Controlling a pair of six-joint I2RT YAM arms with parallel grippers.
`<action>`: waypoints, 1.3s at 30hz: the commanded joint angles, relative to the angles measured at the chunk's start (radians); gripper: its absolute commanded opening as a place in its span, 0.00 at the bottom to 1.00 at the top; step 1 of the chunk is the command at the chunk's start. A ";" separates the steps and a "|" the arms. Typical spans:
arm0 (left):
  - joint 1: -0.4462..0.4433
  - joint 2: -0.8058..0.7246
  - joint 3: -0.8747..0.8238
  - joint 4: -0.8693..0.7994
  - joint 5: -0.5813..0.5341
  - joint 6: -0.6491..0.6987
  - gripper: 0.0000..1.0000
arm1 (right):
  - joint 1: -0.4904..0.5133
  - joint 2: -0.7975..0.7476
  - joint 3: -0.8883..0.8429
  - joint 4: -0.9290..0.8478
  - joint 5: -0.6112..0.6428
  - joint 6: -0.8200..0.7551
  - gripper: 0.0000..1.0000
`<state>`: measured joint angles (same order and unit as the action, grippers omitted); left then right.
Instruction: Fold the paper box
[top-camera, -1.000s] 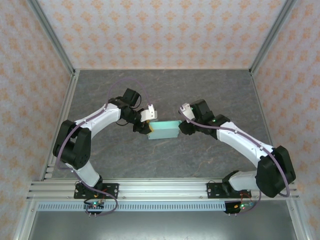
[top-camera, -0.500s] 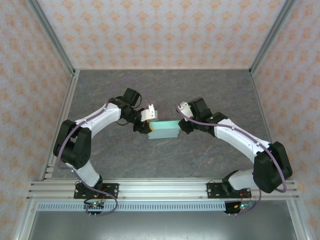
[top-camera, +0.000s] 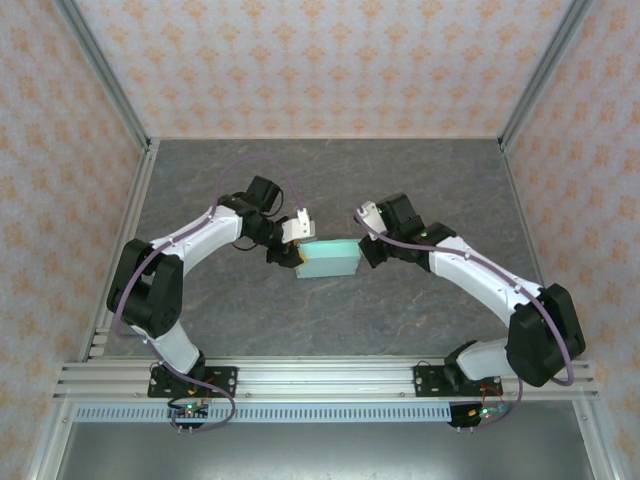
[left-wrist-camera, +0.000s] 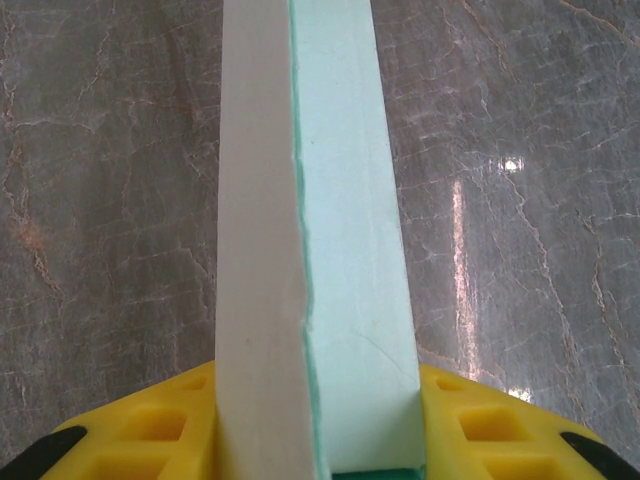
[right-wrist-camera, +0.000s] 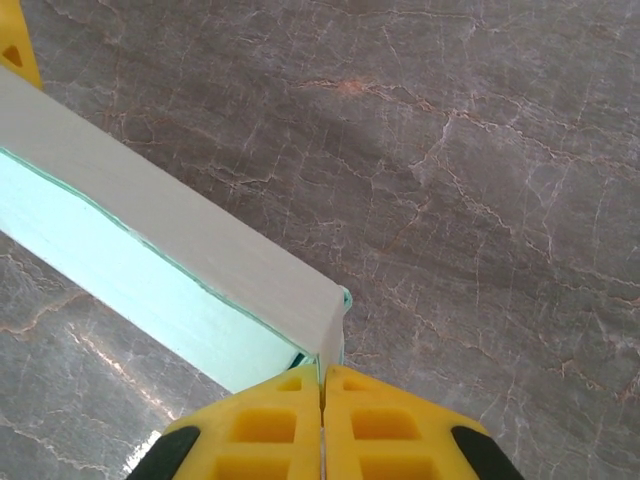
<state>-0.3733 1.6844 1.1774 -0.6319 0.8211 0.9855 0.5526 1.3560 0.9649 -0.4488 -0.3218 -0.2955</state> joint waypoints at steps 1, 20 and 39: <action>-0.013 0.026 0.017 -0.035 -0.097 -0.029 0.36 | 0.000 -0.002 0.072 -0.044 0.020 0.085 0.07; -0.035 0.020 0.017 -0.012 -0.141 -0.076 0.34 | 0.061 0.092 0.177 -0.148 0.183 0.425 0.04; -0.045 0.024 0.019 -0.005 -0.161 -0.096 0.34 | 0.074 0.071 0.115 -0.103 0.215 0.567 0.03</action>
<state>-0.4129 1.6863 1.1877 -0.6125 0.7429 0.9062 0.6182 1.4445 1.1007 -0.5575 -0.1410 0.2344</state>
